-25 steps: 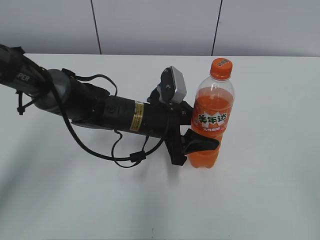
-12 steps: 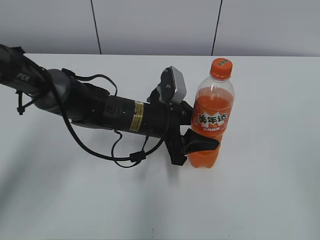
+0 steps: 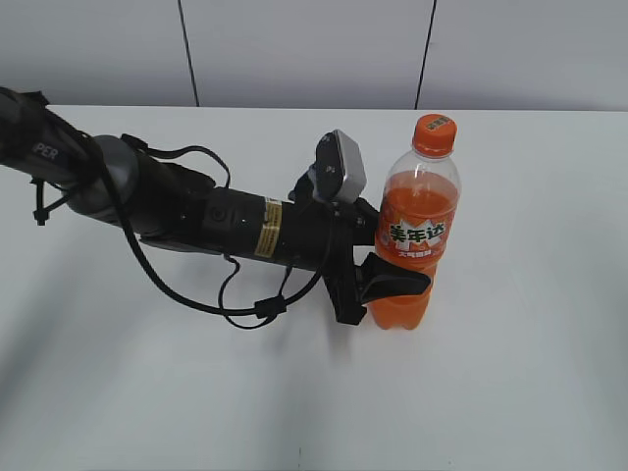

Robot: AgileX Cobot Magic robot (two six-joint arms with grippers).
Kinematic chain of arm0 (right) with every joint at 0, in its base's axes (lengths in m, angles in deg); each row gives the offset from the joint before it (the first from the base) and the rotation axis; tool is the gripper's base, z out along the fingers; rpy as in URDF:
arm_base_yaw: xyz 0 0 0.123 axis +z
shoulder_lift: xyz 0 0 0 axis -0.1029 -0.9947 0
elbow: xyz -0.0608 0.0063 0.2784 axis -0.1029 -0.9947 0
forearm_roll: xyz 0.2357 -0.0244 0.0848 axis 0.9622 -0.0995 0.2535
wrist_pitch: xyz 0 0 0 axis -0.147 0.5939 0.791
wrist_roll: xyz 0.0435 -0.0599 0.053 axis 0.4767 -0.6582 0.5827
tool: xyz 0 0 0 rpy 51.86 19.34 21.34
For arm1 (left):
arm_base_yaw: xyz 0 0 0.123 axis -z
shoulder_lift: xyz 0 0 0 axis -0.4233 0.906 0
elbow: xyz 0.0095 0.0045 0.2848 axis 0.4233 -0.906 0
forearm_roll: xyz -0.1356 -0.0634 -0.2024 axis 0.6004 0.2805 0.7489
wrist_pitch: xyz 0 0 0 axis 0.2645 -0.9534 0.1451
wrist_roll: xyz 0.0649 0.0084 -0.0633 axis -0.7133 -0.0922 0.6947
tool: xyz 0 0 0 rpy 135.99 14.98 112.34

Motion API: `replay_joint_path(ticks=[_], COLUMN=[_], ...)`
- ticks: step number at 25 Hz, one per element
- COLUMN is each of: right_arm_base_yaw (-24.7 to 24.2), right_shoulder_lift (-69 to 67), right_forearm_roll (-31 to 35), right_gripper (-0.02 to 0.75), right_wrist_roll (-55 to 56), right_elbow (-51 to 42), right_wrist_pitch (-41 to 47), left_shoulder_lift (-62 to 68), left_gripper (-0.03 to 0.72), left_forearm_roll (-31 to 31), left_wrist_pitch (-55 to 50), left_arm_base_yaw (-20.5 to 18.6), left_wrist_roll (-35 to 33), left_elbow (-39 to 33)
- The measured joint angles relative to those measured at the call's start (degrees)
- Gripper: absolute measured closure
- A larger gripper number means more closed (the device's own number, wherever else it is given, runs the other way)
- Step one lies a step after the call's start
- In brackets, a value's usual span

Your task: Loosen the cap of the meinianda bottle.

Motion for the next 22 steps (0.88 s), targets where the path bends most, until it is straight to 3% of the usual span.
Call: replay_joint_path(ticks=[9, 22], right_arm_base_yaw=[0.00, 0.93], right_shoulder_lift=[-18.00, -34.49], right_forearm_roll=[0.07, 5.08], right_gripper=[0.321, 0.342], right_wrist_roll=[0.60, 1.39], right_elbow=[10.40, 21.60], right_wrist_pitch=[4.43, 4.49], left_shoulder_lift=[0.00, 0.00], left_gripper=[0.279, 0.279], left_forearm_roll=[-0.02, -0.06], left_wrist_pitch=[0.05, 0.10], left_arm_base_yaw=[0.00, 0.00], left_wrist_roll=[0.00, 0.00], left_elbow=[0.00, 0.00])
